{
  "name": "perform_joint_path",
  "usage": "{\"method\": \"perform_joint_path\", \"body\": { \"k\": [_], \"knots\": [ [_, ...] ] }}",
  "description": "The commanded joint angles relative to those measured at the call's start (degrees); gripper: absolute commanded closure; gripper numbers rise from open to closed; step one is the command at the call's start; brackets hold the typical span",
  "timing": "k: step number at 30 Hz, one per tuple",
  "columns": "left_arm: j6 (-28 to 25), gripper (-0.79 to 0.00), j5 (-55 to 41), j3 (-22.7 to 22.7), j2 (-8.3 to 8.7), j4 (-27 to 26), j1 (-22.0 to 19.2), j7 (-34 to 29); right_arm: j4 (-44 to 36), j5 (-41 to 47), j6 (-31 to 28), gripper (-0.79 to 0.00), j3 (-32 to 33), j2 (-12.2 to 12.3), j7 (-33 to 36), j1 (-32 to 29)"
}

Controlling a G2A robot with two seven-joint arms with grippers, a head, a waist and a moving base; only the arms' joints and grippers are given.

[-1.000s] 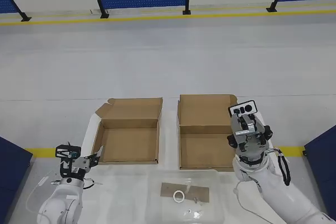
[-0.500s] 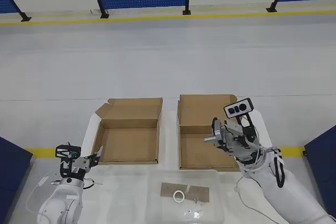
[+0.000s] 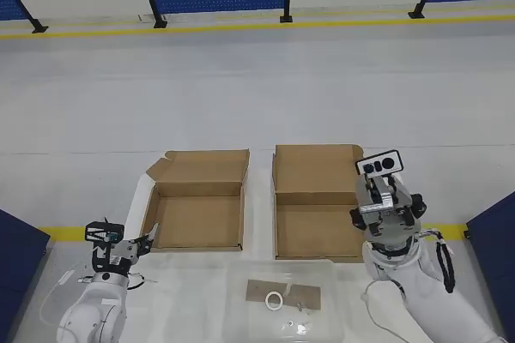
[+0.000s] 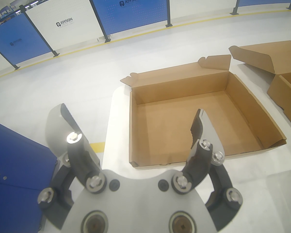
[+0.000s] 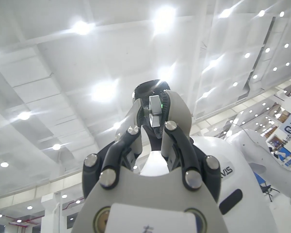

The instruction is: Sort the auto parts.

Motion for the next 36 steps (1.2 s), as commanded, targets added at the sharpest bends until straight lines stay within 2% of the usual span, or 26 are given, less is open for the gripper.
{"method": "perform_joint_path", "body": {
  "k": [1,6,8,11,16,21,30,36],
  "knots": [
    [0.00,-0.785,0.00,0.00,0.00,0.00,0.00,0.00,-0.16,1.03,0.00,0.000,0.14,-0.39,0.65,-0.24],
    [0.00,-0.785,0.00,0.00,0.00,0.00,0.00,0.00,-0.16,0.67,0.66,0.000,0.86,-1.19,1.07,-0.35],
    [0.00,-0.785,0.00,0.00,0.00,0.00,0.00,0.00,0.55,-3.87,1.14,0.000,1.76,-1.21,0.21,-0.01],
    [0.00,-0.785,0.00,0.00,0.00,0.00,0.00,0.00,0.69,-15.34,2.43,0.000,3.69,-0.88,-2.88,0.11],
    [0.00,-0.785,0.00,0.00,0.00,0.00,0.00,0.00,-1.15,-20.02,3.89,0.000,4.91,-1.03,-5.45,-1.26],
    [0.00,-0.785,0.00,0.00,0.00,0.00,0.00,0.00,-1.69,-19.55,3.98,0.000,5.57,-1.51,-5.49,-1.95],
    [0.00,-0.785,0.00,0.00,0.00,0.00,0.00,0.00,-2.44,-6.81,3.47,0.000,4.80,-3.21,-0.81,-2.75],
    [0.00,-0.785,0.00,0.00,0.00,0.00,0.00,0.00,-2.38,-3.53,5.07,0.000,4.91,-4.00,1.92,-2.77]
  ]
}}
